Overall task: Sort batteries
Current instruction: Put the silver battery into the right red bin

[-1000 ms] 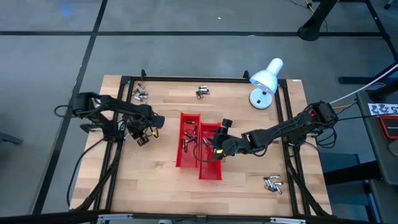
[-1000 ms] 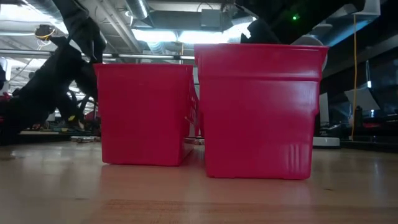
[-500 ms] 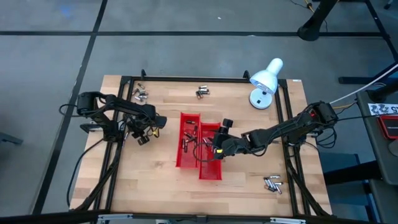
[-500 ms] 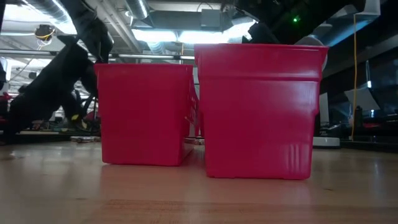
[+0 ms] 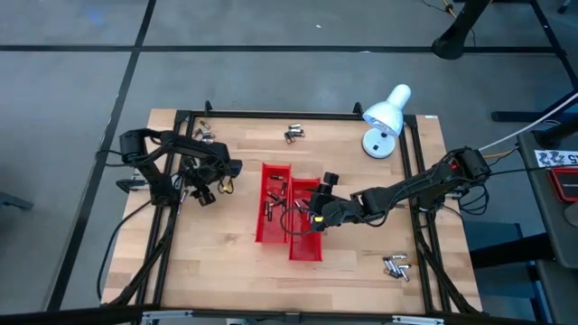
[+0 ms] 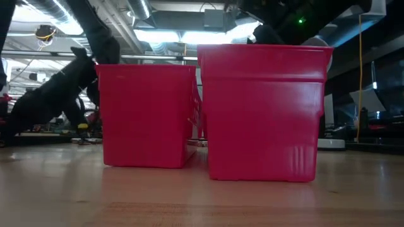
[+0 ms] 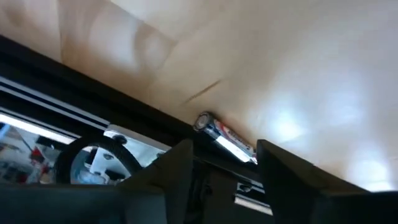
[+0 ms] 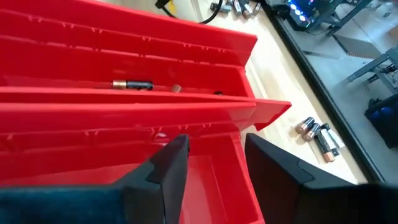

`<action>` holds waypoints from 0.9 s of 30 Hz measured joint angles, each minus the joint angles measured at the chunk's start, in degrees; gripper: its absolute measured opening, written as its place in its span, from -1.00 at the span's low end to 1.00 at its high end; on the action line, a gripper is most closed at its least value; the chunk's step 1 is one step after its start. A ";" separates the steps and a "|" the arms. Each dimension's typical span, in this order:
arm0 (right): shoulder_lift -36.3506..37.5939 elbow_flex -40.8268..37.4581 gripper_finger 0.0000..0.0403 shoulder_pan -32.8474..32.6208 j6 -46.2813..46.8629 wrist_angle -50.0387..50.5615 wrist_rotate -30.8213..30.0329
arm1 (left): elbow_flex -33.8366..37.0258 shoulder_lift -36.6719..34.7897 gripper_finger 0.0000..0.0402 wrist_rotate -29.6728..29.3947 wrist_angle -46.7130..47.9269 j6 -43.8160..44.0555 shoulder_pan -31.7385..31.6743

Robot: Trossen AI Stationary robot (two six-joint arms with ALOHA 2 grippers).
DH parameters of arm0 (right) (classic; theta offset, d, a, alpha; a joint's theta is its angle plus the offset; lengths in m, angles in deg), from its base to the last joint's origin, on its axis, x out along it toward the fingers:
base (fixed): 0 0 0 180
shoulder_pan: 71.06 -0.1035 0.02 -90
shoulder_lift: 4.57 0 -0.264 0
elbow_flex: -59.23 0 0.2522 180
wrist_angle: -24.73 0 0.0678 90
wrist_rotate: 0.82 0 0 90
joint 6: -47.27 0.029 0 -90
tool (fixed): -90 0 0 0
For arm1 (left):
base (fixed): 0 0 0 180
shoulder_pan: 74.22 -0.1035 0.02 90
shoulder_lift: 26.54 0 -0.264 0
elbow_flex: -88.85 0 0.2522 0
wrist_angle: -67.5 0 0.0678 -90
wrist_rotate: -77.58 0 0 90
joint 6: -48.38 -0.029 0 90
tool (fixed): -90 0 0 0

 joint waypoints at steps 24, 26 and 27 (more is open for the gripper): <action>-0.07 -4.19 -0.19 0.00 0.95 -1.26 -1.29 | 2.22 7.42 0.05 8.02 -5.39 -7.19 -3.51; -0.07 -4.19 -0.19 0.00 0.94 -1.26 -1.30 | 2.25 7.58 0.05 7.94 -5.61 -6.97 -2.82; -0.07 -4.19 -0.19 0.00 0.94 -1.28 -1.30 | 2.24 7.69 0.05 7.73 -5.56 -6.81 -2.52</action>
